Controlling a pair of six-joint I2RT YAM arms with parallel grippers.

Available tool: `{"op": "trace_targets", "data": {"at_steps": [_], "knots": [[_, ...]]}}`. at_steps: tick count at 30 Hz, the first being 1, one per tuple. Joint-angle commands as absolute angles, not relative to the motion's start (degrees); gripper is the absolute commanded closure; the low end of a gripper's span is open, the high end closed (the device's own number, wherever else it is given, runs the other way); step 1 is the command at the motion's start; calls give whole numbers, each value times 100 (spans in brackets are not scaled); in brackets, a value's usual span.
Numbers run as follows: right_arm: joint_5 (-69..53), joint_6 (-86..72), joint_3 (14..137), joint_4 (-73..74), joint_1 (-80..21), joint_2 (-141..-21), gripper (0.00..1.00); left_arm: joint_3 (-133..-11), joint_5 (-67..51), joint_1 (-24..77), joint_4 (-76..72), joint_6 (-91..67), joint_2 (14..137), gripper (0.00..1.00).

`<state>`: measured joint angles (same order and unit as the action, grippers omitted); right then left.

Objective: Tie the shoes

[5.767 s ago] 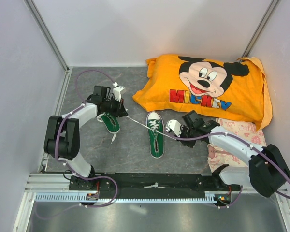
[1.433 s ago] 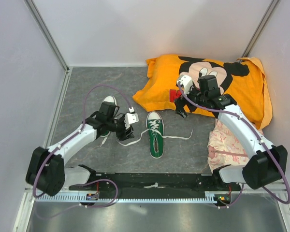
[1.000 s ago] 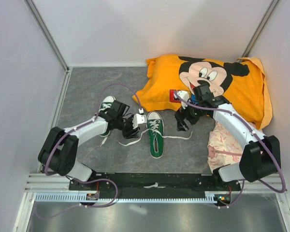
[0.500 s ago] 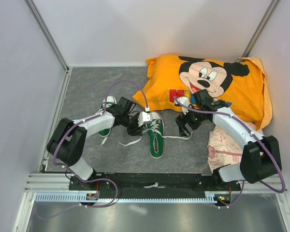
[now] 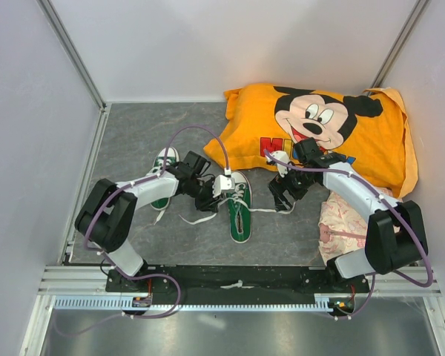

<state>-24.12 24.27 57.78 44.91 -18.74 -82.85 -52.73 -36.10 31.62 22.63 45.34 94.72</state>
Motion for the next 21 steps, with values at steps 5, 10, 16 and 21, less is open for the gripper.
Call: {"op": "trace_targets", "data": {"at_steps": [5,10,16,21], "knots": [[-2356,2601,5924,4491,-1863,-8279,4,-5590,-3568,3182,2302,4869,9703,66],[-2285,2645,5871,4544,-1854,-8288,5,-5678,-3691,3164,2443,5018,9642,93],[-1996,2716,5695,4561,-1854,-8314,7,-5590,-4201,3120,2540,4817,8896,99],[-1934,2716,5599,4570,-1863,-8341,8,-5406,-4482,3120,2119,4334,8342,99]]}}
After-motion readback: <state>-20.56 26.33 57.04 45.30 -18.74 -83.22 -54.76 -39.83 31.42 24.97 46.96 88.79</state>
